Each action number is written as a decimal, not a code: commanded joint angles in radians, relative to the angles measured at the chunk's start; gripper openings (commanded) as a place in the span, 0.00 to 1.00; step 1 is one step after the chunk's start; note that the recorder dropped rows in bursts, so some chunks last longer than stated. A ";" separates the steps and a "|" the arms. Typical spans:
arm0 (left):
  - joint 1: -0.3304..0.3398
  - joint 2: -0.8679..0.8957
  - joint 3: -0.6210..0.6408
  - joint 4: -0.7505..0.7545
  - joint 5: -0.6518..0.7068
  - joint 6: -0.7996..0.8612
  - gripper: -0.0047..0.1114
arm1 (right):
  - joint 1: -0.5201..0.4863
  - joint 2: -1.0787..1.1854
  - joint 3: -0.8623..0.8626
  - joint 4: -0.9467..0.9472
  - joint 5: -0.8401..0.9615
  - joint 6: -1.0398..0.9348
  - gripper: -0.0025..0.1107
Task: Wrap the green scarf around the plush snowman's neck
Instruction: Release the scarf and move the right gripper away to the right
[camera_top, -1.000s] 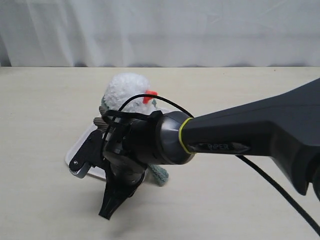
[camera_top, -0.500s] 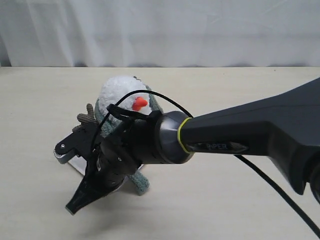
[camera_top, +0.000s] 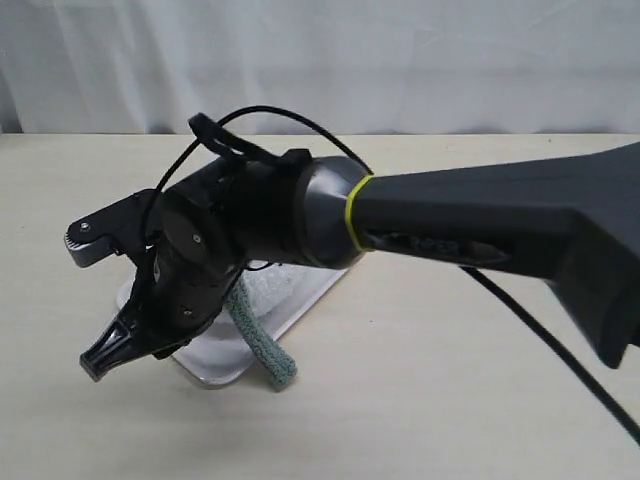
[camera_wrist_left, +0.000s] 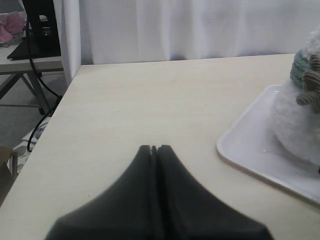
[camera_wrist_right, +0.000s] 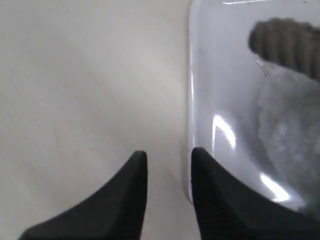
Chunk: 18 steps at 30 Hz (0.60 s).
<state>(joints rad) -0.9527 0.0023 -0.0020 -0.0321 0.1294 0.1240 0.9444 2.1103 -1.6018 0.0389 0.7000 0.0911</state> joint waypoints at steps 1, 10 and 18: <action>-0.002 -0.002 0.002 -0.013 -0.031 0.000 0.04 | -0.039 -0.106 -0.011 -0.103 0.101 0.087 0.42; -0.002 -0.002 0.002 -0.013 -0.031 0.000 0.04 | -0.248 -0.326 0.071 -0.108 0.163 0.093 0.45; -0.002 -0.002 0.002 -0.013 -0.031 0.000 0.04 | -0.518 -0.363 0.359 -0.013 -0.090 0.099 0.45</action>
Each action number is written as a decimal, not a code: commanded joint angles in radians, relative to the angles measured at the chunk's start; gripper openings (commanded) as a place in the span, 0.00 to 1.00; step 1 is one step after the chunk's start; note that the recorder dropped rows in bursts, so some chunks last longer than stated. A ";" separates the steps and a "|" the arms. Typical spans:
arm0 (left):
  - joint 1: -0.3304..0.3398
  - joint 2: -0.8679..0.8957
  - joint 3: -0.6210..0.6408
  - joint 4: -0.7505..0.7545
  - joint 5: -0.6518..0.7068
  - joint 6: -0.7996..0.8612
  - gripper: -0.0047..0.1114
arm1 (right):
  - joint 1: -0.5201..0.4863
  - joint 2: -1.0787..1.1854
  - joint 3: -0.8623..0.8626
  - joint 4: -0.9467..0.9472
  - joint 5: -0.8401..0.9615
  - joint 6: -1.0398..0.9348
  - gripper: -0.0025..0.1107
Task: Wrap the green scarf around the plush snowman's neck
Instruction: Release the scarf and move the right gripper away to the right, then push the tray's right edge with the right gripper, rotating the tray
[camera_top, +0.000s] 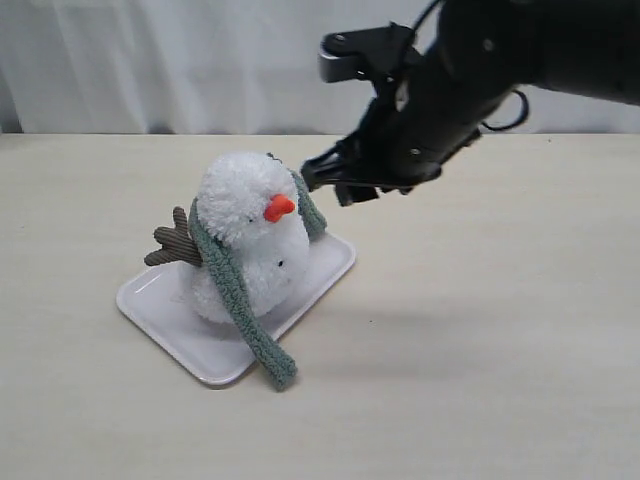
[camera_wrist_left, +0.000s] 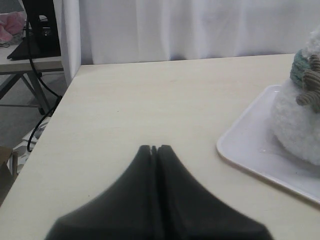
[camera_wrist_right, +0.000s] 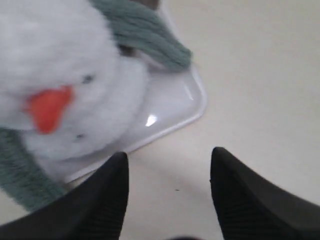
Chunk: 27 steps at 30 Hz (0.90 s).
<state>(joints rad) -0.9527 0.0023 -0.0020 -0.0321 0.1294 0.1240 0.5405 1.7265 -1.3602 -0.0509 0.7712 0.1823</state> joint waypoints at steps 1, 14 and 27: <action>-0.002 -0.002 0.002 -0.013 -0.031 0.000 0.04 | -0.142 0.042 0.137 0.124 -0.189 -0.019 0.45; -0.002 -0.002 0.002 -0.013 -0.031 0.000 0.04 | -0.245 0.389 -0.095 0.583 -0.184 -0.445 0.45; -0.002 -0.002 0.002 -0.013 -0.031 0.000 0.04 | -0.243 0.534 -0.239 0.483 -0.094 -0.415 0.45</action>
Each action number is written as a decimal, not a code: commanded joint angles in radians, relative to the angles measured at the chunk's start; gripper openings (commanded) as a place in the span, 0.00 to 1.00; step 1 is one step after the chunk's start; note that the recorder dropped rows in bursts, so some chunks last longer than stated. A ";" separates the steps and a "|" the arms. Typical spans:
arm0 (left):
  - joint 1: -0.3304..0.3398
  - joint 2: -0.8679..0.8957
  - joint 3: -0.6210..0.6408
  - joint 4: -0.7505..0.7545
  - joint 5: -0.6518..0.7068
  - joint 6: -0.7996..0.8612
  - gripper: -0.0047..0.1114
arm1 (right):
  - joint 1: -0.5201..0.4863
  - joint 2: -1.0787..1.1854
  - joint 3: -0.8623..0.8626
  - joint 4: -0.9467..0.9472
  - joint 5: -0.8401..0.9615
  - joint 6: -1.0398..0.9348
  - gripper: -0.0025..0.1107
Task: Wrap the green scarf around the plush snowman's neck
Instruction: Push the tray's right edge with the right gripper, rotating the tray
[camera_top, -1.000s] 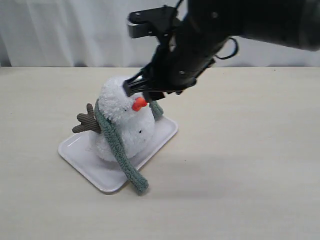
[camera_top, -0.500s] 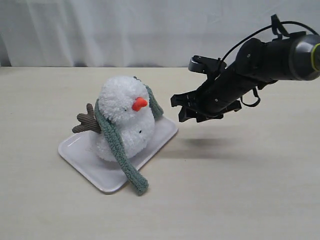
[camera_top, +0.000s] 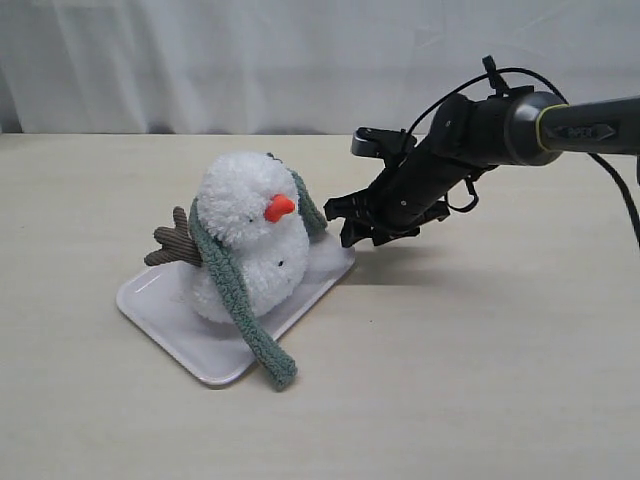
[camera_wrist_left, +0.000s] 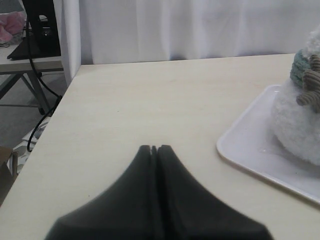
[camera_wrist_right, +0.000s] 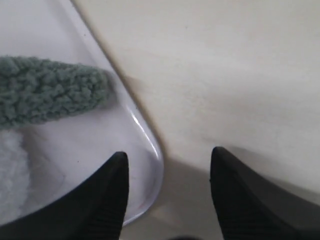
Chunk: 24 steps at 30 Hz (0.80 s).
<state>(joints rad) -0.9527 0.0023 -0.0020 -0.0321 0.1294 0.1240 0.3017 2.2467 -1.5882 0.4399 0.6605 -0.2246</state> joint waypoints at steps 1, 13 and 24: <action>-0.002 -0.002 0.002 -0.013 -0.031 0.000 0.04 | -0.001 0.019 -0.011 -0.008 0.025 -0.016 0.45; -0.002 -0.002 0.002 -0.013 -0.031 0.000 0.04 | 0.015 0.039 -0.011 0.020 0.077 -0.059 0.28; -0.002 -0.002 0.002 -0.013 -0.031 0.000 0.04 | 0.015 0.040 0.001 0.020 0.149 -0.019 0.06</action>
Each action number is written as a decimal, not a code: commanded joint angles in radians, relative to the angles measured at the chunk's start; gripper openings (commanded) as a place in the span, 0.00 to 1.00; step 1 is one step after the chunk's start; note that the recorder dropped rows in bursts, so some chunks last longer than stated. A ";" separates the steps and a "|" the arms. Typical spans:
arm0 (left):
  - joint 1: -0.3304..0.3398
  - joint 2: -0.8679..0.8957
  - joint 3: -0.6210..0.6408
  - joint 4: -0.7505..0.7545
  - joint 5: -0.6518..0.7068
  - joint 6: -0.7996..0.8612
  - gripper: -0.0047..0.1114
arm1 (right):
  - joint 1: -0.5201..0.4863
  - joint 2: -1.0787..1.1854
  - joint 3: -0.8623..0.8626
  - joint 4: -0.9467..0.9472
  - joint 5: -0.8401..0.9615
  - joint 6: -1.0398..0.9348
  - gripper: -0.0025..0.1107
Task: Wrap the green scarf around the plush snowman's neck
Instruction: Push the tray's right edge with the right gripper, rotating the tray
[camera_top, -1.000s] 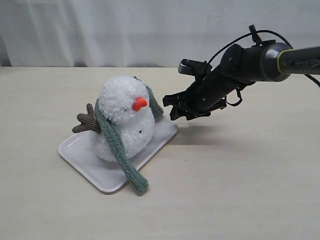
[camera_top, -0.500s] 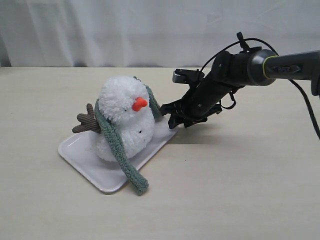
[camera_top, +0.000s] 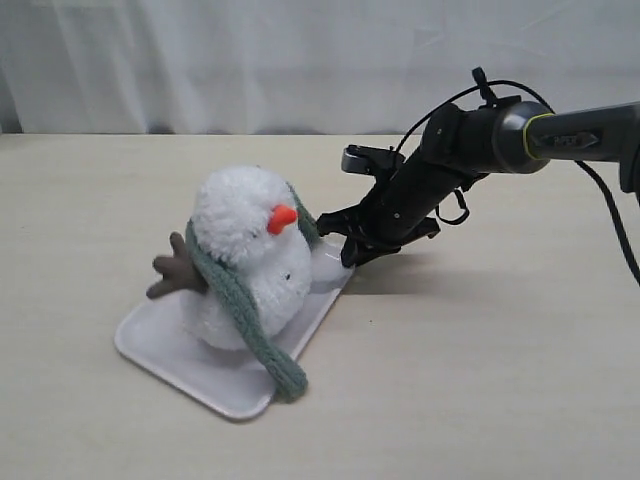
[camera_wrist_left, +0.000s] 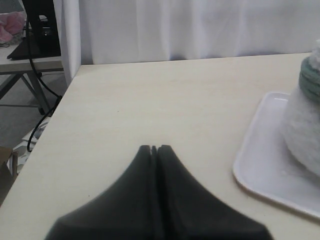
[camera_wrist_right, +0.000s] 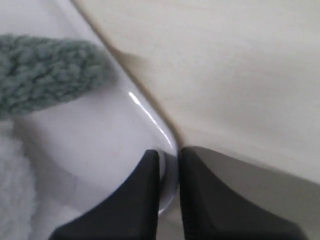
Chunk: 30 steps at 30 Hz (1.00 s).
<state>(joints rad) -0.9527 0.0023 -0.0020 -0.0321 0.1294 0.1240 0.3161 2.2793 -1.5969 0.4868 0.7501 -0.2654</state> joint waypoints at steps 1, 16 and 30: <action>-0.002 -0.002 0.002 -0.013 -0.031 0.000 0.04 | 0.001 0.005 0.014 -0.027 0.059 0.038 0.06; -0.002 -0.002 0.002 -0.013 -0.031 0.000 0.04 | -0.063 -0.202 0.365 -0.082 -0.380 0.295 0.06; -0.002 -0.002 0.002 -0.013 -0.031 0.000 0.04 | -0.070 -0.337 0.745 0.235 -0.839 0.340 0.06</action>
<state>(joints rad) -0.9527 0.0023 -0.0020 -0.0321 0.1294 0.1240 0.2446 1.9538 -0.8592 0.7171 -0.0908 0.0748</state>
